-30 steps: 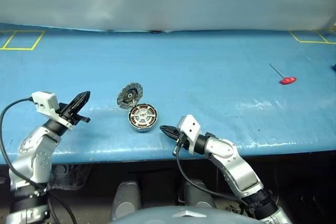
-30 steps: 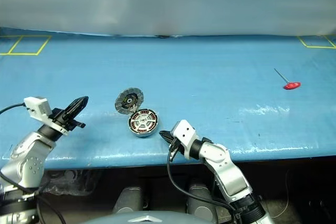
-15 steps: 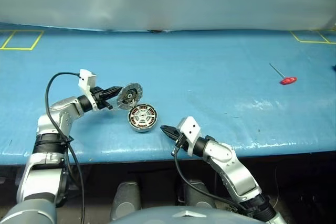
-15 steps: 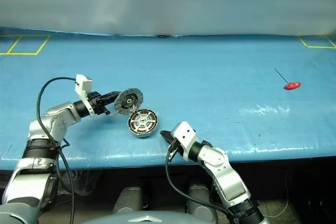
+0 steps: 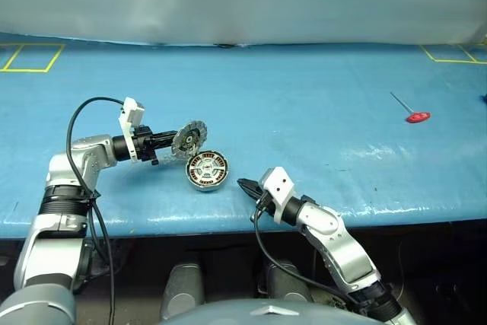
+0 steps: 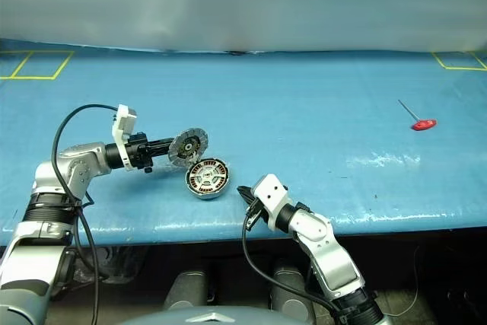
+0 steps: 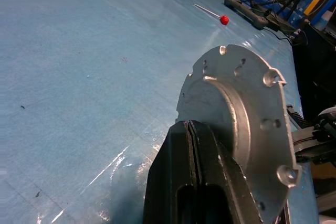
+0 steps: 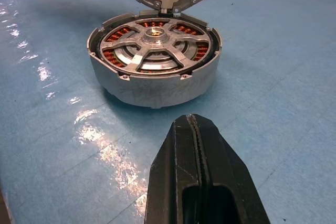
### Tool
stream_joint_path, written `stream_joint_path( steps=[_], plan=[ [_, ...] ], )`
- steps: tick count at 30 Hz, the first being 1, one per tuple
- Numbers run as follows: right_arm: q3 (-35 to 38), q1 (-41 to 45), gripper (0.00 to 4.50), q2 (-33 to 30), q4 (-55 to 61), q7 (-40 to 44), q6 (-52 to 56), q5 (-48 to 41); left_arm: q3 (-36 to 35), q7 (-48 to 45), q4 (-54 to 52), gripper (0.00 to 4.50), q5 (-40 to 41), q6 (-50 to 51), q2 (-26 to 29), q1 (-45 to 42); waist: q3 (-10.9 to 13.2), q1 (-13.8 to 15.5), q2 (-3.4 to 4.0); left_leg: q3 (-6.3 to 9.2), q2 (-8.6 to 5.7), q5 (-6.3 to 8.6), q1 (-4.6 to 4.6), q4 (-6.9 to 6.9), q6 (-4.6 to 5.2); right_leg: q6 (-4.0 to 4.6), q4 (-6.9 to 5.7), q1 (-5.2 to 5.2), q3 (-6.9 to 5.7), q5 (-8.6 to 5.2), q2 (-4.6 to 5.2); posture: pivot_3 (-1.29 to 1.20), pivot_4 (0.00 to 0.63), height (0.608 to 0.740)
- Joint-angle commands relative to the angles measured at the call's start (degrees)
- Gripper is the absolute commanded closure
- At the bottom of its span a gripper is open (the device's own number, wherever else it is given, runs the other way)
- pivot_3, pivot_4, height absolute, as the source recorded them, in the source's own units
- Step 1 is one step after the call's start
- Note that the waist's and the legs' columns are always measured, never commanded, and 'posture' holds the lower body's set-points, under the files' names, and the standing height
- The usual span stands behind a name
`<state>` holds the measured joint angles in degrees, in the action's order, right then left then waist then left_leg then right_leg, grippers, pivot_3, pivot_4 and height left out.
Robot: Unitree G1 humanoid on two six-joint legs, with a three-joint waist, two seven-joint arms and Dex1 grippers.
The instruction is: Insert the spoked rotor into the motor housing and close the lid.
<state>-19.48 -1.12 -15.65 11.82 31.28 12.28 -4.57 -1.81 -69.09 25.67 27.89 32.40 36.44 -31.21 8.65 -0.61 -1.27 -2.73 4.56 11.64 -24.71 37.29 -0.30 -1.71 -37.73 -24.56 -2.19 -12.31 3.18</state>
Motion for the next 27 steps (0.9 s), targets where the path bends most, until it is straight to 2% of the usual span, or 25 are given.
stream_joint_path(
  steps=[1,10,27],
  plan=[
    [0.28,0.89,4.50,0.46,0.41,0.17,-1.26,-0.16,-1.44,-0.74,-2.89,4.47,0.60,0.34,0.74,0.01,0.00,0.01,0.00,0.00,0.00,0.00,-0.01,0.00,0.00,0.00,0.00,0.00,0.00,0.00,0.00,0.00,0.150,0.740],
    [0.01,0.92,4.50,0.75,0.17,0.03,-1.16,0.00,2.08,-2.91,-4.88,4.47,-0.44,0.96,-0.89,-0.40,0.00,-0.01,0.00,0.00,-0.01,0.00,0.00,0.02,0.00,-0.01,-0.01,0.01,0.02,0.01,0.00,0.00,0.150,0.740],
    [0.28,0.24,4.50,1.47,0.53,-1.28,-1.20,-0.22,12.17,-9.97,-4.29,4.47,-6.51,1.34,-0.48,-2.06,0.00,-0.01,0.00,0.00,-0.02,0.00,0.01,0.04,0.01,-0.02,-0.05,0.01,0.07,0.01,-0.04,0.00,0.150,0.740]
  ],
)
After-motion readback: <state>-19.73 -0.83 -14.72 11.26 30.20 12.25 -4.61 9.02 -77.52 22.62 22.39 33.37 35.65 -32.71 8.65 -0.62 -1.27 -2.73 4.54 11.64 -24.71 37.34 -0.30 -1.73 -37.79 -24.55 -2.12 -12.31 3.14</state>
